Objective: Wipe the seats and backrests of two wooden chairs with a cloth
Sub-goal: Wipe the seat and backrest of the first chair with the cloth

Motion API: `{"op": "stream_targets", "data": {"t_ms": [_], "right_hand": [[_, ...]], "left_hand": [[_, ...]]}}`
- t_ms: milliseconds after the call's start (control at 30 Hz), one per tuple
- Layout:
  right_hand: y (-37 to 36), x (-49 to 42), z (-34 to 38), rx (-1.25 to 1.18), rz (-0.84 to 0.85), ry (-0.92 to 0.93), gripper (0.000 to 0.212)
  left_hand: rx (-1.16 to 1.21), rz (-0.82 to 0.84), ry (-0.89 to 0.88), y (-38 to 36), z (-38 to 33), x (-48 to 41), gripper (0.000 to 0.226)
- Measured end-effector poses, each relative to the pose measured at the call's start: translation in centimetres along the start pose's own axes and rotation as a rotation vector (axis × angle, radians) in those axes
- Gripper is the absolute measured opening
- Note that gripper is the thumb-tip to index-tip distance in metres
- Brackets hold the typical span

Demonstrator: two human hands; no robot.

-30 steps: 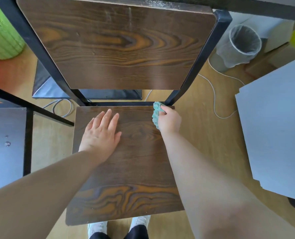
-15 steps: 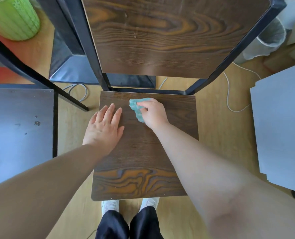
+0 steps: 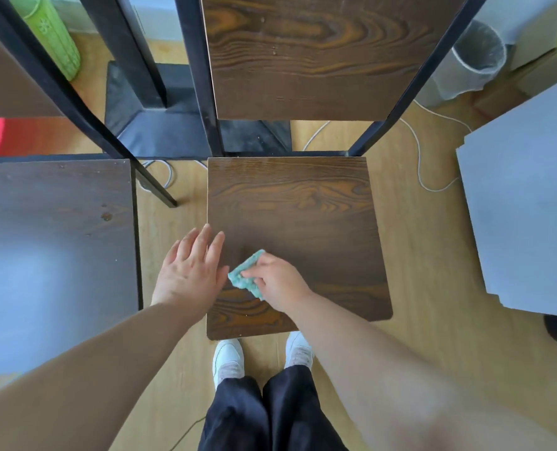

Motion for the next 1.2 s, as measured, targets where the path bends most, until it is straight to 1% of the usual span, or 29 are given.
{"op": "stream_targets", "data": {"t_ms": [133, 200, 267, 300, 333, 400, 467, 567, 633, 733, 800, 933, 1200], "right_hand": [[-2.2, 3.4, -0.5, 0.26, -0.05, 0.132, 0.027], [-2.9, 4.4, -0.7, 0.306, -0.079, 0.132, 0.028], [-3.0, 4.9, -0.7, 0.213, -0.125, 0.097, 0.02], [-2.9, 5.1, -0.8, 0.115, -0.141, 0.074, 0.014], [-2.5, 5.4, -0.8, 0.009, -0.182, 0.056, 0.013], [-1.5, 5.8, -1.2, -0.068, -0.283, 0.054, 0.026], [-0.4, 6.7, -2.4, -0.108, -0.357, 0.049, 0.032], [2.0, 8.4, -5.5, -0.103, -0.52, 0.005, 0.032], [3.7, 9.8, -8.2, -0.139, -0.619, -0.071, 0.033], [5.7, 11.7, -11.6, -0.207, -0.71, -0.191, 0.034], [6.2, 12.4, -13.3, -0.234, -0.749, -0.255, 0.035], [5.8, 12.8, -14.9, -0.306, -0.773, -0.356, 0.037], [3.0, 12.9, -14.5, -0.26, -0.82, -0.47, 0.037]], "left_hand": [[0.0, -0.011, -0.051, -0.9, -0.8, 2.9, 0.063], [-0.027, -0.022, -0.064, -1.2, -1.1, 4.2, 0.062], [-0.045, -0.033, -0.067, -1.4, -1.3, 5.2, 0.06], [-0.054, -0.034, -0.064, -1.4, -1.4, 5.7, 0.06], [-0.064, -0.037, -0.063, -1.4, -1.5, 6.1, 0.06], [-0.081, -0.044, -0.059, -1.4, -1.8, 6.7, 0.061], [-0.086, -0.055, -0.049, -1.4, -2.2, 7.4, 0.061], [-0.09, -0.067, -0.047, -1.6, -2.8, 8.3, 0.061], [-0.08, -0.07, -0.042, -2.0, -3.1, 8.7, 0.062], [-0.06, -0.076, -0.037, -2.7, -3.7, 9.0, 0.062], [-0.057, -0.083, -0.056, -3.0, -3.9, 9.1, 0.062], [-0.069, -0.073, -0.088, -3.4, -3.6, 9.2, 0.061], [-0.11, -0.051, -0.184, -3.7, -0.8, 9.7, 0.063]]}}
Point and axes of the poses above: each hand's wrist, its own x-axis away from the middle knuckle, its own y-axis out of the back of the hand, z = x × y, the point moved 4 cm from there along -x, towards the middle knuckle, and after that the axes turned 6 degrees about -y, right-handed, at the moved point
